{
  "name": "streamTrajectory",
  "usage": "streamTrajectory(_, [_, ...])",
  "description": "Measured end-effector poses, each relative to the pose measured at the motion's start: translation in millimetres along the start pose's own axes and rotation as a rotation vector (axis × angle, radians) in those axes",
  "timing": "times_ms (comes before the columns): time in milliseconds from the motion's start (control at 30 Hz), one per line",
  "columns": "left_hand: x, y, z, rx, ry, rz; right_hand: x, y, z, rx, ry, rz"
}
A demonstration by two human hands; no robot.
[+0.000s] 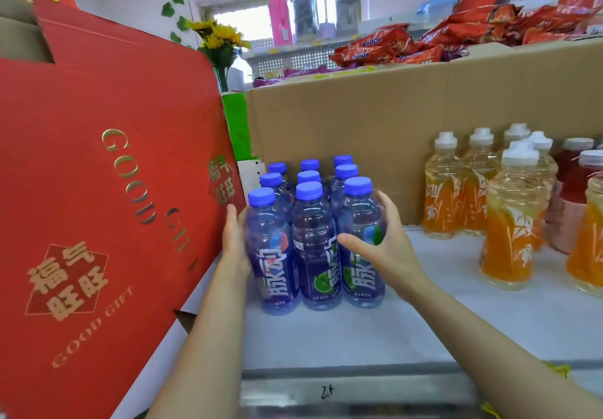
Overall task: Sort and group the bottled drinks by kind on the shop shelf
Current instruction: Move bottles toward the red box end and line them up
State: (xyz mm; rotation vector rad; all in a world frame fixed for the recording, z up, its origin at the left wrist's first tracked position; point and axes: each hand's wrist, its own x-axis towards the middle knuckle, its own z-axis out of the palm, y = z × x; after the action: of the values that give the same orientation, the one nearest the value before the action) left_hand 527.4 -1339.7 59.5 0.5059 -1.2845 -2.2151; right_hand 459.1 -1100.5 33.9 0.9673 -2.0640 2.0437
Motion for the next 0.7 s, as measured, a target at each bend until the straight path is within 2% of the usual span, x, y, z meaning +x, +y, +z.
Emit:
streamTrajectory(133, [-52.3,-16.6,-4.0,0.048,0.005,0.225,-12.3,4.0,1.7,-0.155,0.027,-0.078])
streamTrajectory(300, [-76.3,-38.7,-16.0,0.559,0.045,0.483,-18.3,0.9,5.0,-0.209,0.089,-0.149])
streamTrajectory(533, [-69.6,-32.0,-30.7,0.545,-0.094,0.420,-19.4,2.9,4.6,-0.237,0.092,-0.117])
streamTrajectory(700, [-77.7,-27.1,-30.1,0.609,-0.104,0.419,-21.8,-1.8,-1.2,-0.335,0.062,-0.075])
